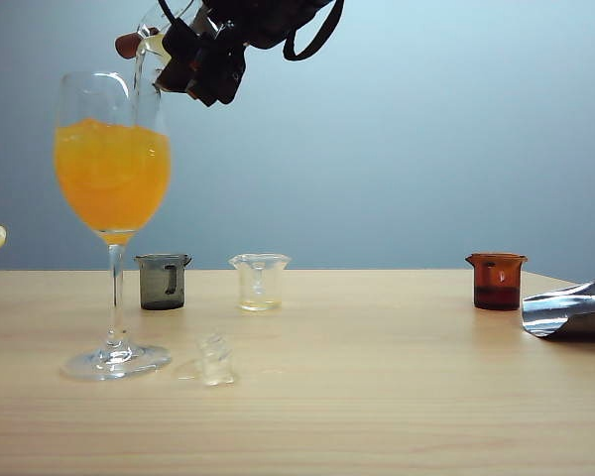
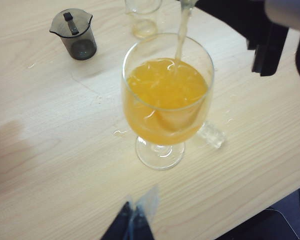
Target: Pick up the third measuring cup from the left, pour the pineapple juice inside into the goblet, and finally put the measuring cup back in its original place.
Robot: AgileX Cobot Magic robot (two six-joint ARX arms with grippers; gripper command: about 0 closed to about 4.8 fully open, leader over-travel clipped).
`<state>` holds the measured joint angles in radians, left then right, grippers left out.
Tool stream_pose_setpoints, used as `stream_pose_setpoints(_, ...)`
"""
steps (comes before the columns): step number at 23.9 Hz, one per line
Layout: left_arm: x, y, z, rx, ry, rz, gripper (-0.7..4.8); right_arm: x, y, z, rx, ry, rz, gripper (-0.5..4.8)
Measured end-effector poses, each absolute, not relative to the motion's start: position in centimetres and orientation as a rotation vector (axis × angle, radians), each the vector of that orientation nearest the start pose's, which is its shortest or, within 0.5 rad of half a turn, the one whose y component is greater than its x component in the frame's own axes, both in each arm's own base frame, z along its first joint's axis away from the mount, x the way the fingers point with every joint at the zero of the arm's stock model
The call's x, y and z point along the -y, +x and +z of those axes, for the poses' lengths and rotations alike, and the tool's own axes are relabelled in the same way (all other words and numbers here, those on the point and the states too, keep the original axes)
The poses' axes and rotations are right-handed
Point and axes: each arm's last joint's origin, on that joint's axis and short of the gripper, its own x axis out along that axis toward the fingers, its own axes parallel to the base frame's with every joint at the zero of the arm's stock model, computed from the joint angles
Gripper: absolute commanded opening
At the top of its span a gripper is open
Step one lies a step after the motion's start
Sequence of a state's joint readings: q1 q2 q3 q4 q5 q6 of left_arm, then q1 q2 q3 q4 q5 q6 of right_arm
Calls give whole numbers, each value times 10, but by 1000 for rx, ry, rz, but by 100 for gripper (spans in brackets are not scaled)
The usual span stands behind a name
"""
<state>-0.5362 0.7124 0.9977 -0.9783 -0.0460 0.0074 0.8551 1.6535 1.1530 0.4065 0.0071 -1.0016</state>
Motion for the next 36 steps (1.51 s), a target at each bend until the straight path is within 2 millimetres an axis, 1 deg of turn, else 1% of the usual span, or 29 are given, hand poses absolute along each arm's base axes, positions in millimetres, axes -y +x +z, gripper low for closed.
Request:
stream_pose_setpoints(5,56,98,339,-678,211,-472,-5,-288,251,293,349,-1006,798,85)
stream_pose_setpoints(13,56,97,339,-678,211,-472,-5,-293,245,294,388,-1044,799,85)
stream_pose_setpoints(19,56,97,339,-678,211,-472,-5,-293,245,297,417,-1070,767,85)
stream_pose_setpoints(36,56,97,339,-678,211,-472,-5,-298,239,297,486,-1179,762,85)
